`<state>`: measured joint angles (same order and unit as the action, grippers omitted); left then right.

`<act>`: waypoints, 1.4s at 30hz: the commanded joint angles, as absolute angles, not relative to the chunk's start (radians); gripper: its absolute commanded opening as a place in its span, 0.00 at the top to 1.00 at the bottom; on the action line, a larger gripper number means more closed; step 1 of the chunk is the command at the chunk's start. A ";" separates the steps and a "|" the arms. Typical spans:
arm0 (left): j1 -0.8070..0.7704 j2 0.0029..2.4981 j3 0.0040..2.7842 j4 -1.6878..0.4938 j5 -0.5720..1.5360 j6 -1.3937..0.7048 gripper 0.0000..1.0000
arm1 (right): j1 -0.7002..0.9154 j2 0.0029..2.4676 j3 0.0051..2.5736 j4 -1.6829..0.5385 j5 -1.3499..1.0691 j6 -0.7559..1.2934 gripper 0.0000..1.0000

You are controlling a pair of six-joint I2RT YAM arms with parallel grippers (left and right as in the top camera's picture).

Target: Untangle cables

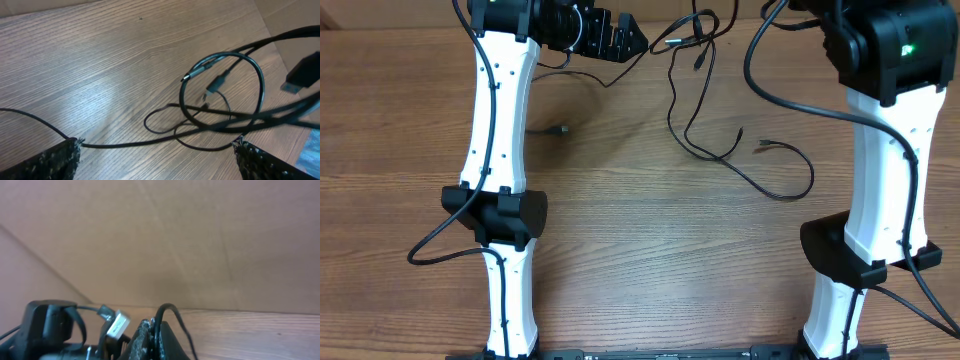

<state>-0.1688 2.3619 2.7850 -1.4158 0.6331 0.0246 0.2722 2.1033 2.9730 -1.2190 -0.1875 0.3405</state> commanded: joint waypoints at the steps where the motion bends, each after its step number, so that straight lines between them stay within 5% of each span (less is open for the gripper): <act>1: -0.171 2.349 2.791 -1.404 0.654 0.011 0.00 | 0.266 2.101 2.978 -1.217 -0.315 0.248 0.96; 5: -0.168 2.349 2.791 -1.362 0.596 0.011 0.01 | 0.267 2.101 2.978 -1.256 -0.096 0.273 0.96; 14: -0.179 2.351 2.790 -1.102 0.513 0.011 0.00 | 0.276 2.101 2.978 -1.267 -0.457 0.288 0.96; 21: -0.204 2.379 2.778 -1.037 0.463 0.010 0.01 | 0.305 2.101 2.978 -1.282 -0.519 0.314 0.96; 42: -0.260 2.418 2.779 -1.211 0.930 -0.027 0.00 | 0.167 2.106 2.968 -1.222 -0.247 0.309 0.96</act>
